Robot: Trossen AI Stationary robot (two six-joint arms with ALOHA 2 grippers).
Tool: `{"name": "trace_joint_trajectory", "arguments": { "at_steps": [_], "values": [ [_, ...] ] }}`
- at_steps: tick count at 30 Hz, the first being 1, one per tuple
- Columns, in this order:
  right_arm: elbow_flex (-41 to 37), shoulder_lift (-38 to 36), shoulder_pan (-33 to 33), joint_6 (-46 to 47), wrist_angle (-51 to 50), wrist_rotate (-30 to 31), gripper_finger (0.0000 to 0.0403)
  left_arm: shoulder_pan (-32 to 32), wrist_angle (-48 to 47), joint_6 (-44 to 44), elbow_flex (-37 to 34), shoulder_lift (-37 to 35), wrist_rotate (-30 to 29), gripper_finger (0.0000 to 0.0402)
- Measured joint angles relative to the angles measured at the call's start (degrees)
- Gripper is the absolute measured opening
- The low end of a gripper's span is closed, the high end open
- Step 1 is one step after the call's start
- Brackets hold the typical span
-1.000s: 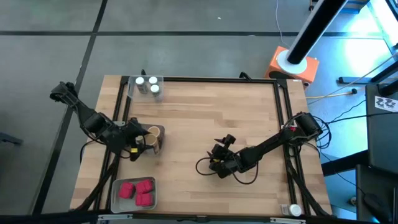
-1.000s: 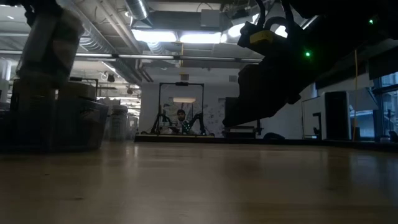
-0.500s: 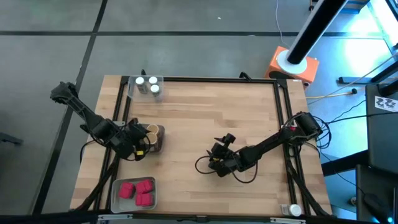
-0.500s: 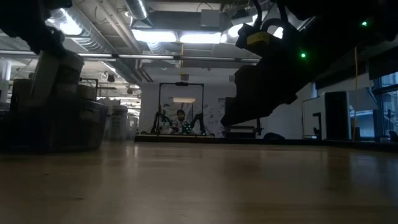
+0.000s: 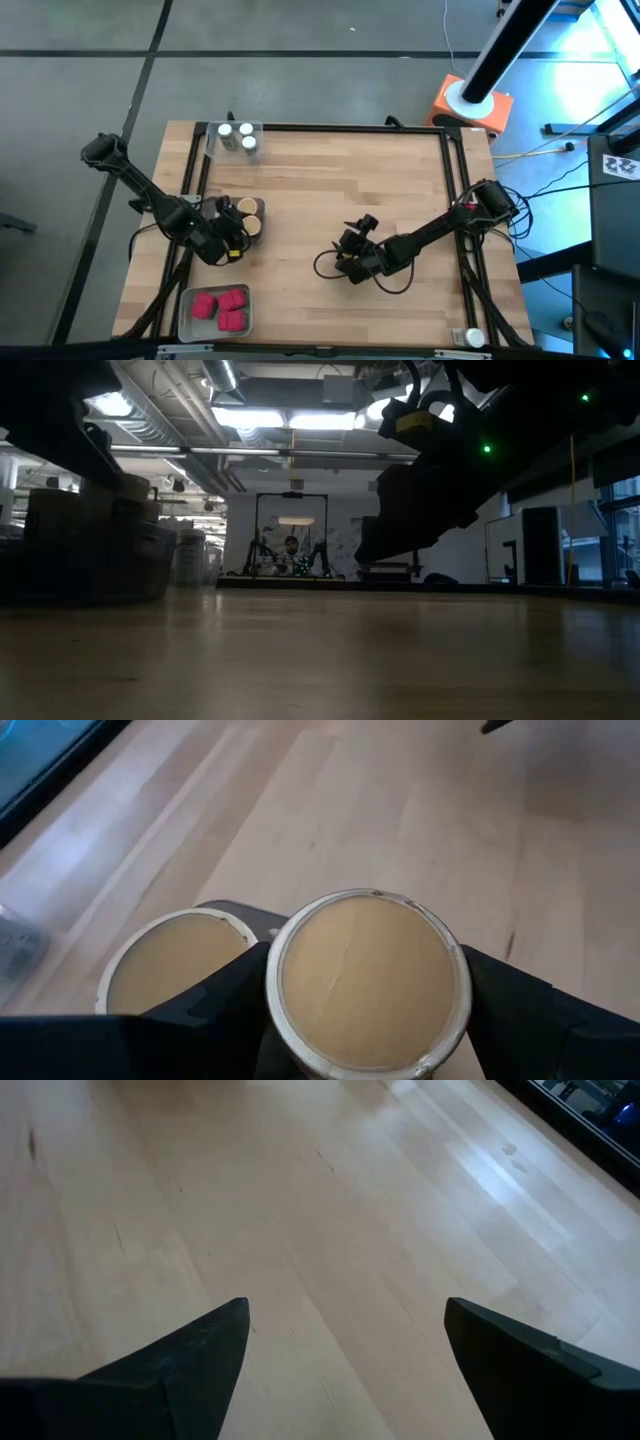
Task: Sort spices by type
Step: Put the brown spice bottle into the black bin
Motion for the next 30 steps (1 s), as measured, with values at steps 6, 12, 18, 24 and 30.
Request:
{"name": "trace_joint_trajectory", "arguments": {
  "at_steps": [6, 12, 18, 24, 30],
  "values": [
    [0.0, 0.0, 0.1, 0.0, 0.0, -0.1, 0.0335, 0.0, 2.3, 2.5, -0.1, 1.3, 0.4, 0.0258],
    [0.0, 0.0, 0.1, 0.1, 0.2, -0.5, 0.0335, 0.0, 2.1, 2.2, -0.1, 1.2, 0.7, 0.0258],
    [0.0, 0.0, 0.1, 0.1, 0.2, -1.2, 0.0335, 0.0, 2.6, 2.1, -1.0, 1.2, 0.7, 0.0288],
    [0.0, 0.0, 0.1, 0.1, 0.3, -1.2, 0.0335, 0.1, 2.7, 2.0, -1.1, 1.1, 1.2, 0.0301],
    [0.0, 0.0, 0.1, 0.1, 0.3, -1.2, 0.0335, 0.0, 1.0, 4.0, 1.3, -0.4, 4.0, 0.0304]
  ]
}}
